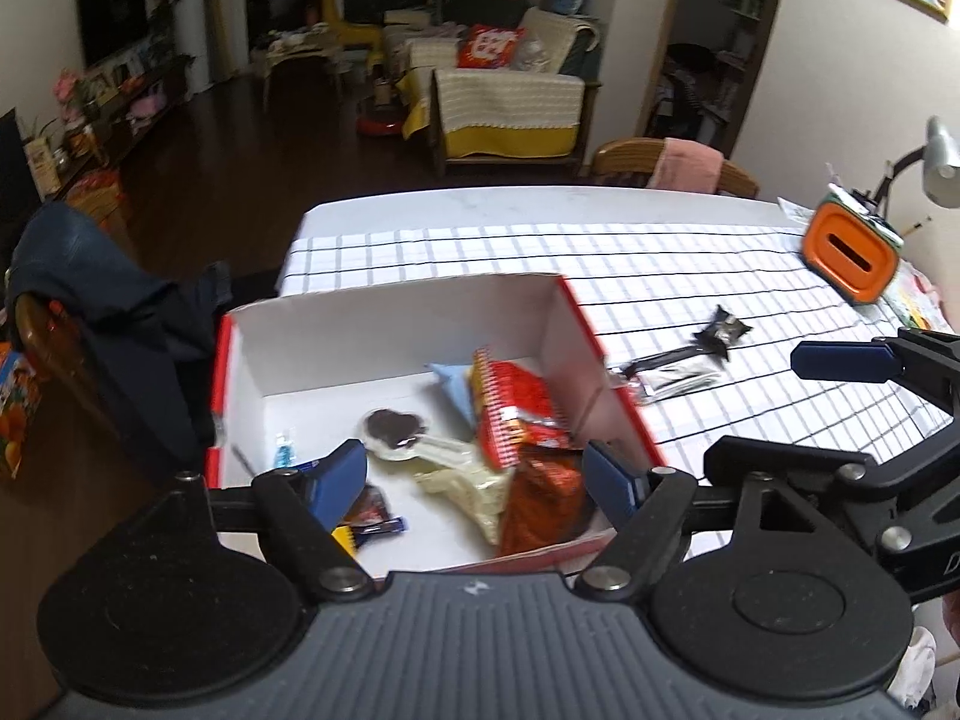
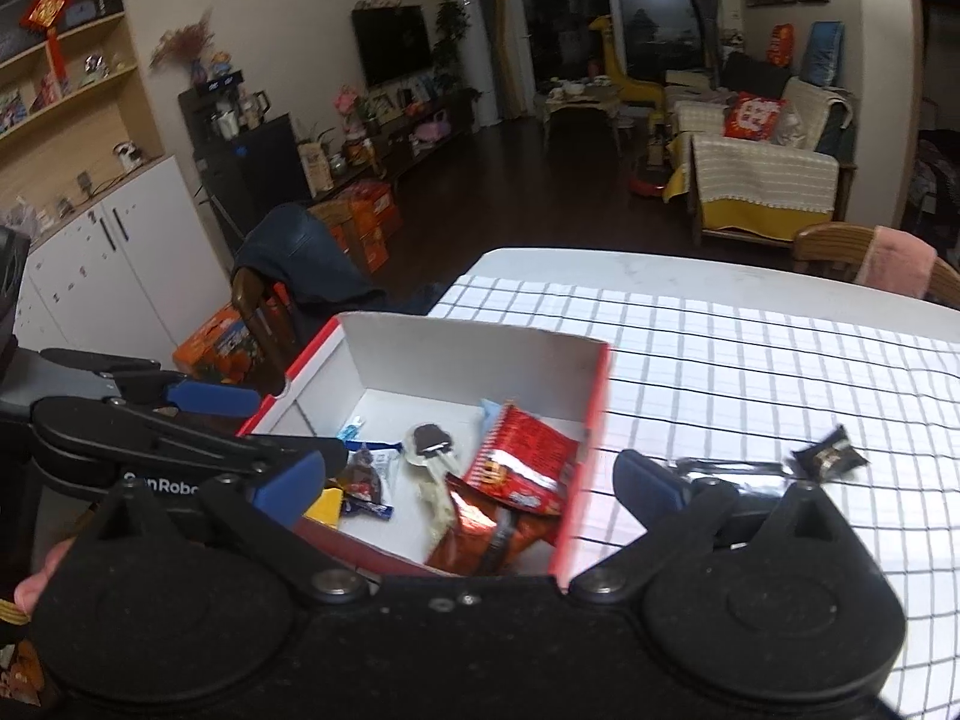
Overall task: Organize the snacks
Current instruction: 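Withdraw both tools toward the silver foil bar and black packet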
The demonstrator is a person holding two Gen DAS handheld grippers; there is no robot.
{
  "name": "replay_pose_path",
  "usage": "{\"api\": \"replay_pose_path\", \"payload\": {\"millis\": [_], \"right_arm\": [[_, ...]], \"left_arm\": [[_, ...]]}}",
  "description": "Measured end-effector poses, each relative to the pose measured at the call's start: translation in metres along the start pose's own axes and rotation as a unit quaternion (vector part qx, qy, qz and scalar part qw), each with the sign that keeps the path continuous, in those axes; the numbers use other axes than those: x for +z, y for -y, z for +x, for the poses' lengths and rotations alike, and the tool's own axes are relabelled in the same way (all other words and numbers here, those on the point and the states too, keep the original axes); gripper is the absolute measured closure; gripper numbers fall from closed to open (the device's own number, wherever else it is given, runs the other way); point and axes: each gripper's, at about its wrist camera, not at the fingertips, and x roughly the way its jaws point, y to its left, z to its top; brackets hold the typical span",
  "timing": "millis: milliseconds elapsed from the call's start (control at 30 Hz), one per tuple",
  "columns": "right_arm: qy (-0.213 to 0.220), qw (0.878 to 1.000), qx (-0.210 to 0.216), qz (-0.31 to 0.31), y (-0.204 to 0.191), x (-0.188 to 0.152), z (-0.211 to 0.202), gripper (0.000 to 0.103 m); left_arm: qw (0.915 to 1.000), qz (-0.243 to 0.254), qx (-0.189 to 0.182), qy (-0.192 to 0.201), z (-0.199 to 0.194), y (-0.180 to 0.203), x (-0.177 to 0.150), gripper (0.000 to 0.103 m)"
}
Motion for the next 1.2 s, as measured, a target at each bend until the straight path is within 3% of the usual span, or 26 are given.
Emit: {"api": "replay_pose_path", "payload": {"millis": [367, 900, 1200], "right_arm": [[0.012, 0.999, -0.031, 0.022, 0.072, -0.009, -0.024, 0.000], [-0.027, 0.997, -0.061, 0.049, 0.210, -0.014, -0.014, 0.000], [-0.059, 0.994, -0.079, 0.055, 0.273, -0.006, 0.020, 0.000]], "left_arm": [[0.9988, 0.031, -0.026, 0.027, 0.013, 0.071, 0.014, 0.017], [0.9943, 0.098, -0.038, -0.016, 0.091, 0.189, 0.047, 0.017], [0.9878, 0.133, -0.046, -0.068, 0.148, 0.226, 0.074, 0.017]]}}
